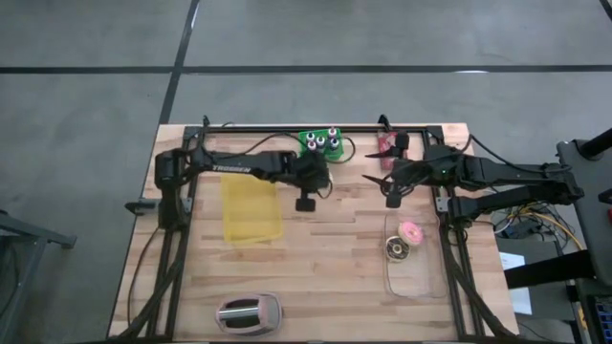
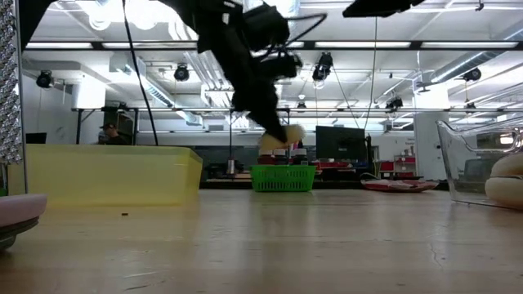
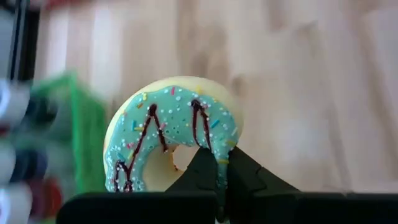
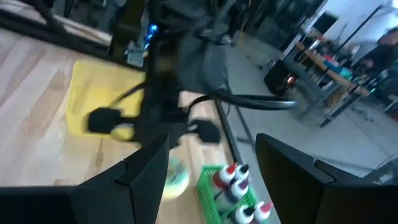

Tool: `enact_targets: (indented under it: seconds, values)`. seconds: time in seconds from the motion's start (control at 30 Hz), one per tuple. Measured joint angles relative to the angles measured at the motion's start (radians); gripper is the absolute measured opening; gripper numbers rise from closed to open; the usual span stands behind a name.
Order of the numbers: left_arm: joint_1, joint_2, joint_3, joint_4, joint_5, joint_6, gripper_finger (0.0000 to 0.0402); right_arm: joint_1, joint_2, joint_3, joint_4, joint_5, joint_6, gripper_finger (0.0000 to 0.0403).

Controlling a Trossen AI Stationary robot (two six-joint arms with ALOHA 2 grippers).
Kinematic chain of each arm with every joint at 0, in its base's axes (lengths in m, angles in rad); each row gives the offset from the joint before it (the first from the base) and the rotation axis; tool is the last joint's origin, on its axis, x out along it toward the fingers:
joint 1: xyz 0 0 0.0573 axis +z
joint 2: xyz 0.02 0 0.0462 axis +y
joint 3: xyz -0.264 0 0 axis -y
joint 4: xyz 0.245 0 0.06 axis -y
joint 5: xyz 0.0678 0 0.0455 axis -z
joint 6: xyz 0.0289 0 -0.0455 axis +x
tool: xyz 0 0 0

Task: Pick & Place Food Item
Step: Put the blue donut into the transparent bin

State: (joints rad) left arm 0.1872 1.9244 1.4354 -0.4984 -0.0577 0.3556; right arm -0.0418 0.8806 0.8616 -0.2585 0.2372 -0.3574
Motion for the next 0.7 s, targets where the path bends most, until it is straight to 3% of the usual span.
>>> enact_targets:
  seconds: [0.23, 0.53, 0.7]
  values:
    - [-0.074, 0.0, 0.038, 0.135, 0.081, 0.075, 0.0005, -0.014, 0.0, 0.0, 0.064, 0.154, -0.077, 0.0233]
    - [-0.124, 0.001, 0.059, 0.244, 0.201, 0.117, 0.0005, -0.107, -0.008, 0.001, 0.161, 0.222, -0.091, 0.0233]
    - [-0.147, 0.038, 0.058, 0.327, 0.287, 0.129, 0.0005, -0.187, -0.01, 0.002, 0.246, 0.311, -0.128, 0.0233]
